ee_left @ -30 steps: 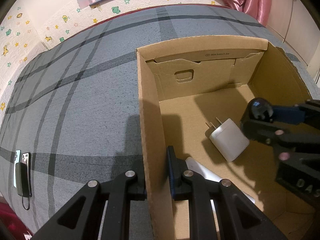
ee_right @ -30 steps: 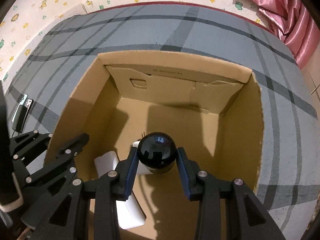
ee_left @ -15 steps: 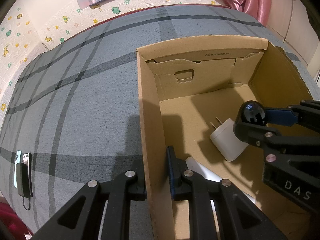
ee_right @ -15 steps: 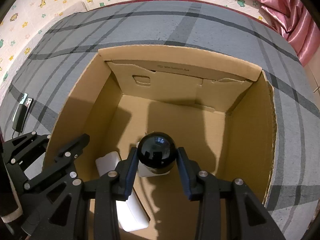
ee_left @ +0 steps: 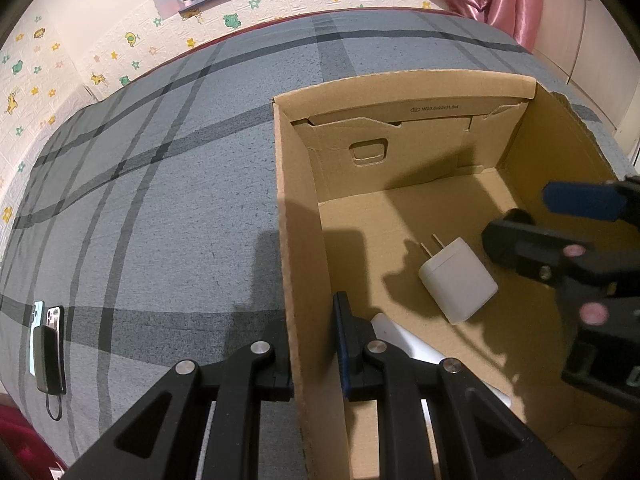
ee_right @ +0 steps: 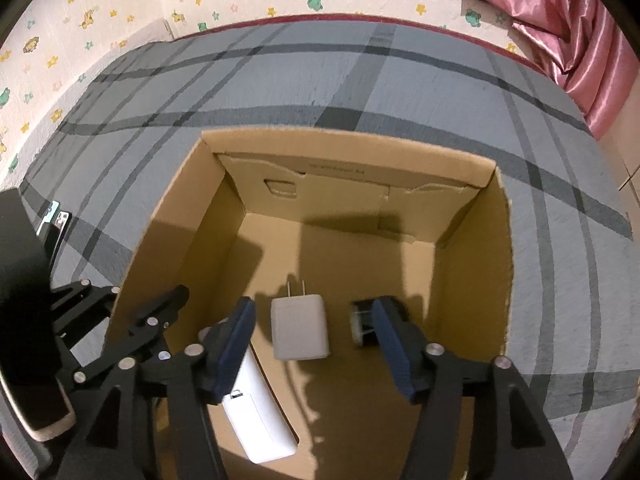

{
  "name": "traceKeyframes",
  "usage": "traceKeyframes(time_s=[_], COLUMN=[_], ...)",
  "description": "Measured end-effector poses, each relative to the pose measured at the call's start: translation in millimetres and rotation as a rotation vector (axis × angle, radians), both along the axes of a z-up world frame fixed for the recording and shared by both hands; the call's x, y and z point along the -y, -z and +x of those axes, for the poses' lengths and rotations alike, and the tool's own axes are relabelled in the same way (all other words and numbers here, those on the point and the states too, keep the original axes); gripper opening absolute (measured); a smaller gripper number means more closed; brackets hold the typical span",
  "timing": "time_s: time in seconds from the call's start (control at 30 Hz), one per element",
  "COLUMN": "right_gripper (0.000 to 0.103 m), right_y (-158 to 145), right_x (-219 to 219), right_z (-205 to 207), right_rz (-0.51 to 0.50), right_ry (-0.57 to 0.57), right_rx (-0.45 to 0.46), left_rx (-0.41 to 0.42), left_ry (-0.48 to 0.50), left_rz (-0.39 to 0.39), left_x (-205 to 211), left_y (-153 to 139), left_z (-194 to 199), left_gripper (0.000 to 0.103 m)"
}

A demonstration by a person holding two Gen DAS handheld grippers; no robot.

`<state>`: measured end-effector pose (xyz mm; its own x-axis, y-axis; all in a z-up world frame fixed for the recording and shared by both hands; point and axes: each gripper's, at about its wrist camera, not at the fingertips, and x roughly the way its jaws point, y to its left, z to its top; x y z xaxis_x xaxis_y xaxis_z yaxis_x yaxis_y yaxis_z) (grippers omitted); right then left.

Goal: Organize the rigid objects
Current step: 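Lower the tape roll into the box and open the right tool, then move the right tool out of the box over the blue tag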

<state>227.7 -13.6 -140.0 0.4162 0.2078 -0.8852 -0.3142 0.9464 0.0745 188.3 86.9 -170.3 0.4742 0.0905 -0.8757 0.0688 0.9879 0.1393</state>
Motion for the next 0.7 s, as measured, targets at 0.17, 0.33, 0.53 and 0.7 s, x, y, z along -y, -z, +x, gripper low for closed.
traceKeyframes(time_s=[0.17, 0.33, 0.53, 0.7], right_gripper=[0.073, 0.079, 0.089, 0.1], right_y=[-11.6, -21.2, -33.9, -44.3], right_x=[6.6, 15.5, 32.7, 49.0], right_z=[-3.2, -5.2, -9.7, -17.1], right_rz=[-0.015, -0.007, 0.0, -0.003], right_ry=[0.007, 0.024, 0.05, 0.054], right_rx=[0.035, 0.056, 0.095, 0.129], left_rx=[0.0, 0.0, 0.0, -0.001], left_ry=[-0.001, -0.001, -0.001, -0.001], left_rz=[0.003, 0.004, 0.008, 0.012], left_x=[-0.2, 0.0, 0.9, 1.9], left_y=[0.1, 0.2, 0.3, 0.0], left_z=[-0.2, -0.1, 0.0, 0.3], left_gripper=[0.016, 0.016, 0.016, 0.016])
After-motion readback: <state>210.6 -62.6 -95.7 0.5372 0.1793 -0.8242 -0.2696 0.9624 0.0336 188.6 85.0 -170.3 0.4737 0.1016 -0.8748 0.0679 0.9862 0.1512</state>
